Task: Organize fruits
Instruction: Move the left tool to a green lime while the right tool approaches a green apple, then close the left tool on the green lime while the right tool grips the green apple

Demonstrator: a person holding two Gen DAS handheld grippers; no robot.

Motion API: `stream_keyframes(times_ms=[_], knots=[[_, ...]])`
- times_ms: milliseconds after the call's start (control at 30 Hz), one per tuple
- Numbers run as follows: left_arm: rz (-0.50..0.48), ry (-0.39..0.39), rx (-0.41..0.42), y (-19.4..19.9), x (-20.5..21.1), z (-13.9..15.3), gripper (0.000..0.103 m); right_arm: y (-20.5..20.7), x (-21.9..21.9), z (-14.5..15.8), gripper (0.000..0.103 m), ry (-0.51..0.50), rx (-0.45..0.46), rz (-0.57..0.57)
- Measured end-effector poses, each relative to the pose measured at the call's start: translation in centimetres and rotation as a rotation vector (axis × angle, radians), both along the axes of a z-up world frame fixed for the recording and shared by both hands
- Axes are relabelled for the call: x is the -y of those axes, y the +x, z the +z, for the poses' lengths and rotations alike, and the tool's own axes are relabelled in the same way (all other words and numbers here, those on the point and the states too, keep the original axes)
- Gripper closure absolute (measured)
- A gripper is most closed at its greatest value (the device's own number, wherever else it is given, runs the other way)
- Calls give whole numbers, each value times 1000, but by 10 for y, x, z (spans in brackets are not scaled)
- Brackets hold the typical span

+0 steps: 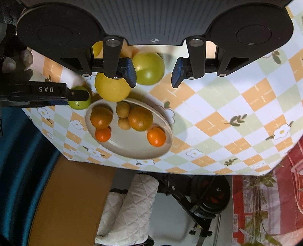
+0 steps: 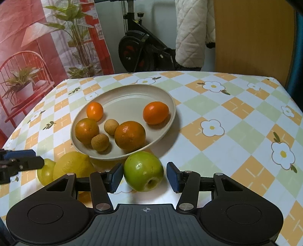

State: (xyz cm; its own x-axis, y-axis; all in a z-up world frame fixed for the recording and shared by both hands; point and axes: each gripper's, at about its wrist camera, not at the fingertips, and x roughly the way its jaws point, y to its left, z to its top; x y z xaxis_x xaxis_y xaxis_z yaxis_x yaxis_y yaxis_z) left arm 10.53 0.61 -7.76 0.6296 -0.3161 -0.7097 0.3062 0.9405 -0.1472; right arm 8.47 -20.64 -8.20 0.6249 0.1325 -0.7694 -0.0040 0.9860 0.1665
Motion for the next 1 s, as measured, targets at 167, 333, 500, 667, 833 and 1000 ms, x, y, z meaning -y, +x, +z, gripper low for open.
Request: stream_keyframes(times_ms=[167,333,500,667,833,1000], knots=[[-6,-18,-10,-1,0,-4,58,0,-1,-2,56,-3,-9,5],[-11,-35,-27,1,-1,-7,52,0,-2,-3,57,-6,-10,8],[-37,-26,-43,1,4,-12,52,0,-2,-4,60,-7,-11,10],[-24,-35,-44,2,1,-16,52,0,-2,-4,60,-7,-10,9],[-11,-36,-57,4,0,-20,52,0,-3,-5,60,-7,-9,8],[-21,-21,-52,3,3,-22,54,0,-3,-5,60,-7,-9,8]])
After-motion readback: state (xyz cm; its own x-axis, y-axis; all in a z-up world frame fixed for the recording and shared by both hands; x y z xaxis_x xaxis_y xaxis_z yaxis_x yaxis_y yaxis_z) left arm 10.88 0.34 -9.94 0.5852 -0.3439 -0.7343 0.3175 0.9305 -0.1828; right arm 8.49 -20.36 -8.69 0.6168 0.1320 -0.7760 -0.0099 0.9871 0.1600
